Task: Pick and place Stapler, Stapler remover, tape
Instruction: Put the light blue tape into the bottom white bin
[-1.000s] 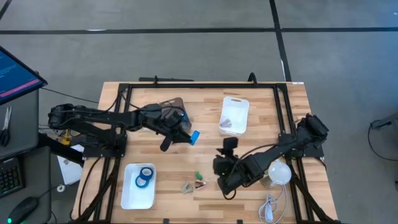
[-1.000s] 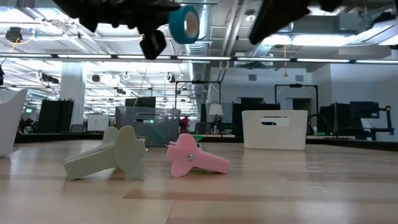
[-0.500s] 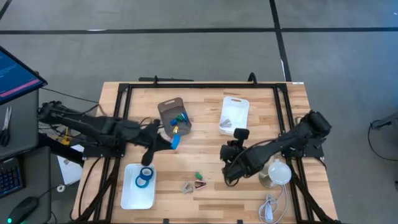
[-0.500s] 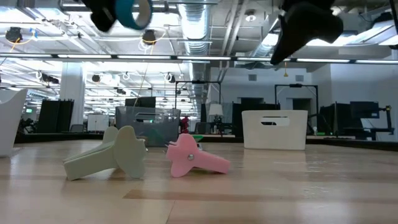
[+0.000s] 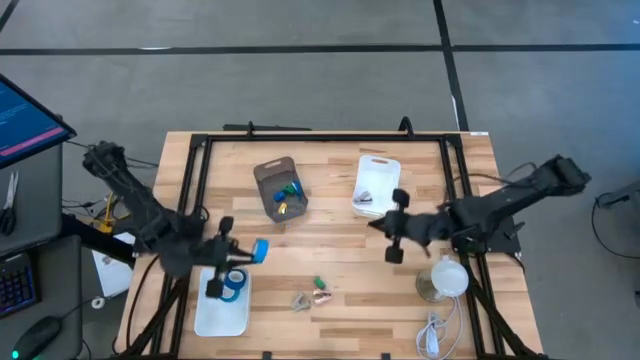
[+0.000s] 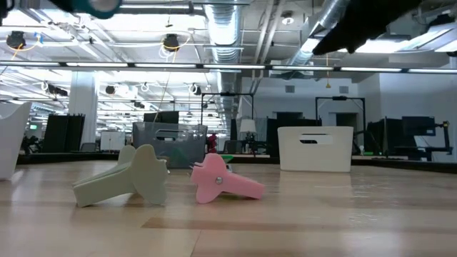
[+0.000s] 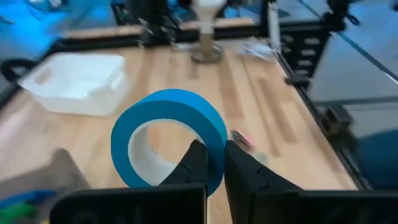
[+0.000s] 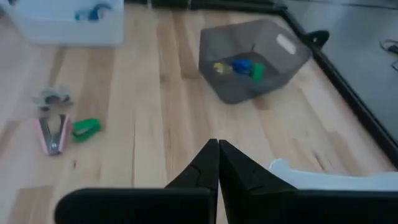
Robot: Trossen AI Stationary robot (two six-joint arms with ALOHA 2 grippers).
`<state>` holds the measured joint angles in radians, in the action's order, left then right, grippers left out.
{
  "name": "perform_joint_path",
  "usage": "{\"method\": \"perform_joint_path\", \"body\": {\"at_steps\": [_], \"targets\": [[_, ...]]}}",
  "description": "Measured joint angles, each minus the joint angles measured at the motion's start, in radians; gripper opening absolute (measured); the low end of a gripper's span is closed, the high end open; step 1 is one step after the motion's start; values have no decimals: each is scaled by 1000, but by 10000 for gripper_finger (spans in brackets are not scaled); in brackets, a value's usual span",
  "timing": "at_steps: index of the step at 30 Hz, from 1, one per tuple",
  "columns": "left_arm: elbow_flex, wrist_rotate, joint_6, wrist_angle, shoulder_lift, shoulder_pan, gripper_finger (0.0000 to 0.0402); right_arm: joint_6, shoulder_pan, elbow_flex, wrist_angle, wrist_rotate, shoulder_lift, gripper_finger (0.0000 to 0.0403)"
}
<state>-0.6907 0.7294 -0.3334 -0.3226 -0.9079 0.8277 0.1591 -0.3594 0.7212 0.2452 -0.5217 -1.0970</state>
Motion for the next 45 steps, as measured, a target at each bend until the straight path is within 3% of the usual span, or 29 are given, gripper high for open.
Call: {"method": "perform_joint_path", "body": {"at_steps": [5, 11, 21, 27, 32, 45], "targets": [[0, 62, -228, -97, -35, 141, 8, -74, 86, -106, -67, 68, 147, 0], [0, 58, -538, -255, -56, 227, 8, -157, 156, -181, -228, 201, 270, 0], [0, -186, -891, -404, -164, 265, 8, -162, 223, -186, -223, 211, 312, 0], [0, -362, -995, -416, -241, 265, 8, -167, 233, -186, -230, 211, 312, 0], [-2, -410, -1023, -405, -271, 265, 15, -170, 233, -186, -230, 210, 312, 0], [1, -488, -1033, -392, -230, 227, 133, -170, 241, -186, -215, 209, 312, 0]]}}
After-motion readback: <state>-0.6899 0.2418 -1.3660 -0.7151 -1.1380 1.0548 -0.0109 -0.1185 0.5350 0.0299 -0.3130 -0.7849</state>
